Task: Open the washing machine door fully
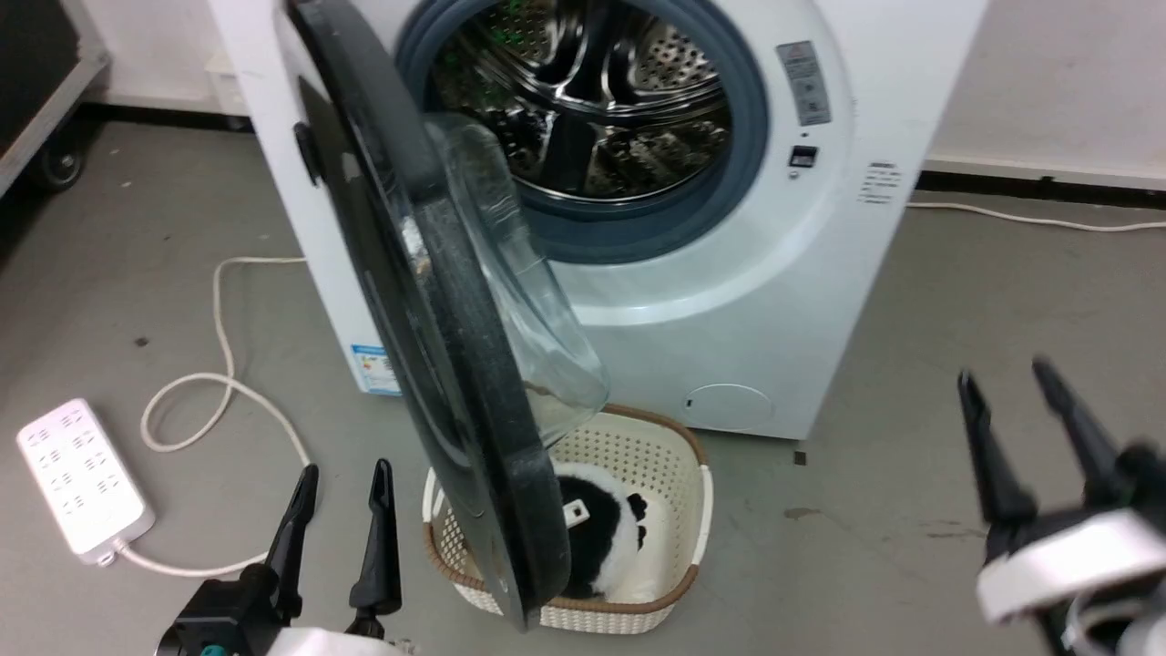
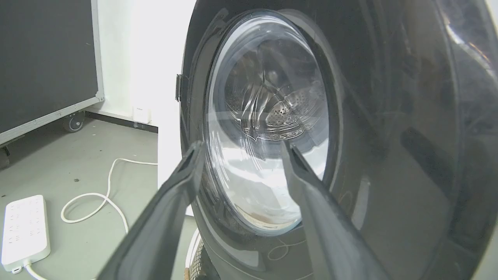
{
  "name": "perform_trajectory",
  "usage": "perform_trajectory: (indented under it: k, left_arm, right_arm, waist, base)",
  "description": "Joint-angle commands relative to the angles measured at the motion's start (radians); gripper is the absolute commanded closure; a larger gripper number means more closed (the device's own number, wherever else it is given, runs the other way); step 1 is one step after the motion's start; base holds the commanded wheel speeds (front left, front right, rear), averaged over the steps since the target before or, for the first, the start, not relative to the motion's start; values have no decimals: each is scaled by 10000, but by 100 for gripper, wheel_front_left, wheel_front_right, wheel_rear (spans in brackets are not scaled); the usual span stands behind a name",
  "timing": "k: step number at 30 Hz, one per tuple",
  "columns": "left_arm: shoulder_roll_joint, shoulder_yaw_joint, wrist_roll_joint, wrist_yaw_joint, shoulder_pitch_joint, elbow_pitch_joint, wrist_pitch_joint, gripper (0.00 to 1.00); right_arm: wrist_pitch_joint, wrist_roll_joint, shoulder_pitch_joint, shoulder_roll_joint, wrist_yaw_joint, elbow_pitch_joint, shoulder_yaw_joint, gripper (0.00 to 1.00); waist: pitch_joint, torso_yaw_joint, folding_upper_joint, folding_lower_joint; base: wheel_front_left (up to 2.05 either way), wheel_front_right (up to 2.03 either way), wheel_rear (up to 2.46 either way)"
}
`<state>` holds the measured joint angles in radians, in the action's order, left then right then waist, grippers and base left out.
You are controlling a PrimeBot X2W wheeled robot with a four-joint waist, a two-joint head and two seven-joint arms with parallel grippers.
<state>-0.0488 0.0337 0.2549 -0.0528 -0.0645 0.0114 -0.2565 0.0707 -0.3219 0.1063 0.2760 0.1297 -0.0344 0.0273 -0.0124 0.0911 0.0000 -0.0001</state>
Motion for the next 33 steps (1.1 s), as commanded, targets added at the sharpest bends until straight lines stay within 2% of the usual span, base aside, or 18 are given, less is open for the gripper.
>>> perform_trajectory:
  k: [1,2,3,5,8,11,22,23,24,30,33]
  left_arm:
    - [-14,-54,-111,-72,-233,-15,-53,0]
    - [-14,-93,-176,-127,-310,-26,-53,0]
    - [-14,-93,-176,-127,-310,-26,-53,0]
    - [-14,-73,-321,-189,-378,-64,-53,0]
    - [-14,6,-542,-260,-428,-149,-53,0]
    - [-14,67,-667,-301,-430,-174,-53,0]
    - [-14,149,-974,-101,-488,58,-53,0]
    - [-14,159,-988,-88,-490,71,-53,52]
    - [-14,164,-988,-76,-492,73,-53,100]
    - [-14,-1,-911,167,-421,272,-53,100]
    - [-14,-266,-822,365,-230,969,-53,100]
  right_arm:
    - [269,366,-418,-370,10,9,-121,0]
    - [694,1058,-893,-931,10,37,-409,0]
    - [694,1058,-893,-931,10,37,-409,0]
    - [909,1453,-1335,-1549,10,175,-821,0]
    - [1245,2201,-1857,-1934,10,226,-1037,0]
    - [1466,2639,-2165,-2114,10,273,-990,0]
    - [1859,2231,-2291,-2254,10,282,-767,0]
    - [1868,2194,-2282,-2254,10,296,-745,0]
    - [1875,2159,-2271,-2255,10,311,-731,0]
    - [1898,2018,-2214,-2256,10,379,-698,0]
    - [1904,1921,-2183,-2257,10,408,-721,0]
  waist:
    - [52,-128,0,1]
    - [78,-245,0,1]
    - [78,-245,0,1]
    - [106,-316,0,1]
    - [133,-367,0,1]
    - [128,-408,0,1]
    - [106,-499,0,1]
    - [94,-504,0,1]
    - [83,-508,0,1]
    - [60,-498,0,1]
    - [52,-489,0,1]
  base:
    - [0,0,0]
    - [0,0,0]
    - [0,0,0]
    - [0,0,0]
    - [0,0,0]
    - [0,0,0]
    - [0,0,0]
    - [0,0,0]
    - [0,0,0]
    - [0,0,0]
    - [0,0,0]
